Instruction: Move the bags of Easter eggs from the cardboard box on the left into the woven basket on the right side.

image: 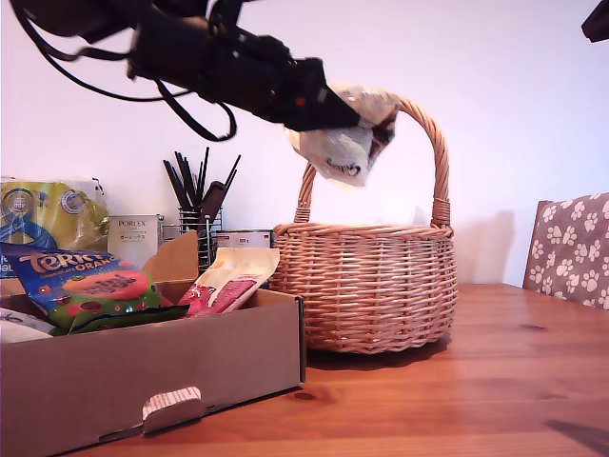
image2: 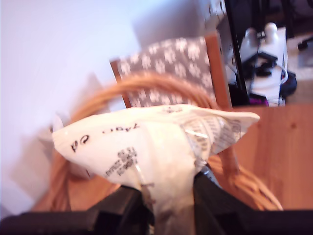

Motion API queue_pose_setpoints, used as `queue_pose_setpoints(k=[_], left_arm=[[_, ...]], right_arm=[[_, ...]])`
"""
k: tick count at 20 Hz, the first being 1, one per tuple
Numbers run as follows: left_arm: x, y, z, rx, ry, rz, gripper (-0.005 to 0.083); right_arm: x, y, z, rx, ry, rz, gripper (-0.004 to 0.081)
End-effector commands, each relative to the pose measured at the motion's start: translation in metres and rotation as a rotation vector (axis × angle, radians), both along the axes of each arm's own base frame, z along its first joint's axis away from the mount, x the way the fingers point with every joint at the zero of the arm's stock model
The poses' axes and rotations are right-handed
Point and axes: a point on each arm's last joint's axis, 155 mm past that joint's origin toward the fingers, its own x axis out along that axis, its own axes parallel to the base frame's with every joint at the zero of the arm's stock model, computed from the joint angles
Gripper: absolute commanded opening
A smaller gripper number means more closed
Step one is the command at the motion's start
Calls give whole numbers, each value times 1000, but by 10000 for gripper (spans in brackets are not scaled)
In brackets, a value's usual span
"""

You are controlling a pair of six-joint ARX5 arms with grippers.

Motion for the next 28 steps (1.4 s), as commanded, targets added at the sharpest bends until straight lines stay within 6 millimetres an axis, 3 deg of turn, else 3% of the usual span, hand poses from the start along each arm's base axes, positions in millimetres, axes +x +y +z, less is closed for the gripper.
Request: queue_pose_setpoints(k=[1, 6, 12, 19, 20, 22, 23, 25, 28], left_arm=[[2, -5, -23, 20, 27, -5, 147], [9, -6, -29, 22, 18, 26, 182], [6, -11, -29, 26, 13, 31, 477], [6, -11, -30, 31, 11, 47, 480], [7, -11, -30, 32, 13, 52, 466], [8, -7, -29, 42, 21, 67, 359], [6, -5, -29, 52, 32, 73, 260], [-1, 3, -28, 86, 73, 84, -26], [-18, 20, -35, 154, 187, 104, -23]], right_arm=[[0, 2, -4, 1, 5, 7, -13], [0, 2, -4, 1, 3, 7, -13], [0, 2, -4, 2, 2, 8, -13], [-1, 2, -4, 3, 7, 11, -13], [-1, 2, -4, 3, 7, 10, -13], [-1, 2, -4, 2, 7, 10, -13], [-1, 2, -4, 2, 7, 10, -13], [-1, 2, -4, 2, 7, 10, -13], [-1, 2, -4, 2, 7, 10, -13]])
